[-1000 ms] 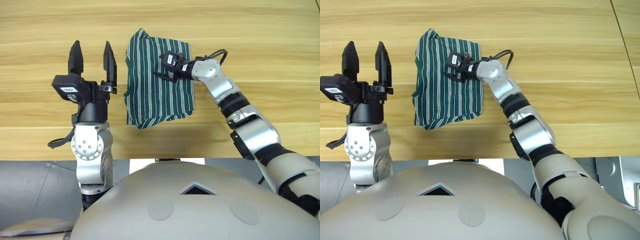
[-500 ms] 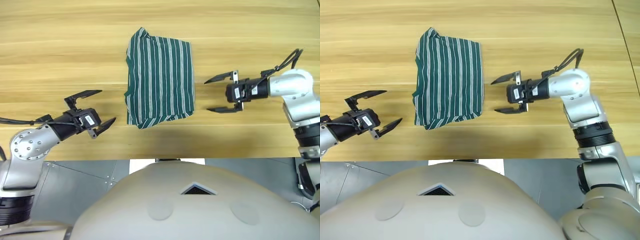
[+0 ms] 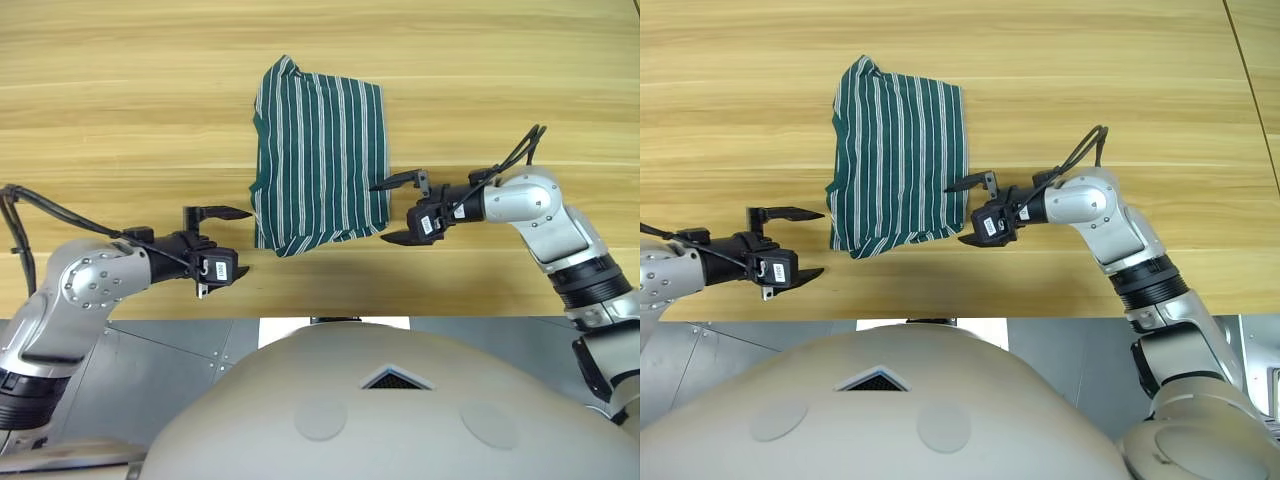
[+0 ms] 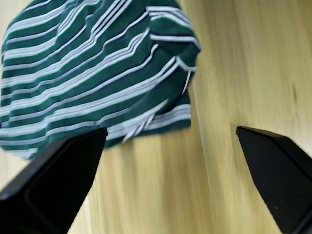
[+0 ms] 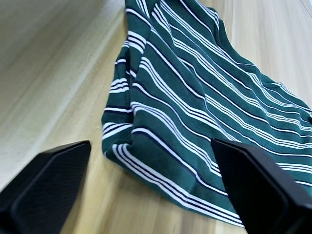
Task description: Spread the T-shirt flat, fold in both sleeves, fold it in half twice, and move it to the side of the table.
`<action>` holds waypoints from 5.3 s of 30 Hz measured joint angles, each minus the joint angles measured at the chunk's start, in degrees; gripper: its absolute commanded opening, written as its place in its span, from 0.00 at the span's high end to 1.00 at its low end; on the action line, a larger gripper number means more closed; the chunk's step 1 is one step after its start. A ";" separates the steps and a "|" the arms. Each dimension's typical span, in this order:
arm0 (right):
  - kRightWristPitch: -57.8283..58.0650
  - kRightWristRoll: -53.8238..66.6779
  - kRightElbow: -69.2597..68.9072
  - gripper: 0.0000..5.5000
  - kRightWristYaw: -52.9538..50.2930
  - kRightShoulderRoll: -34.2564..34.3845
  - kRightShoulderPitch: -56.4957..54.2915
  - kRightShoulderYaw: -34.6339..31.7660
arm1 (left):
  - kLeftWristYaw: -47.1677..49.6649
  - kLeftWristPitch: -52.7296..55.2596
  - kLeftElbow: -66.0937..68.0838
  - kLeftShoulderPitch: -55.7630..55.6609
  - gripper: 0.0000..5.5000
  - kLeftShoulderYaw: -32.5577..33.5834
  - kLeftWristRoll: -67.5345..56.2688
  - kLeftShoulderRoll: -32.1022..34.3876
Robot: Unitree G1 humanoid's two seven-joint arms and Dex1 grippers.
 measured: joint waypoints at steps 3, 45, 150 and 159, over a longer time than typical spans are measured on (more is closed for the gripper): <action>0.55 -1.02 0.28 0.36 -0.98 0.17 -0.61 0.73 | 0.47 -1.50 2.36 -2.57 0.13 -2.40 1.77 -0.18; 10.06 -4.92 -3.95 0.97 -1.28 1.19 -0.80 3.66 | 0.40 -8.74 19.91 -18.08 1.00 -15.04 -0.63 -3.28; 12.58 2.73 77.31 0.99 -44.73 3.47 -29.58 -30.00 | 48.23 6.45 -5.05 5.90 0.65 -3.28 -23.42 -56.40; -4.84 7.86 74.06 0.99 -40.87 4.16 -32.23 -37.40 | 48.33 5.88 -4.49 4.04 0.65 0.81 -23.25 -54.84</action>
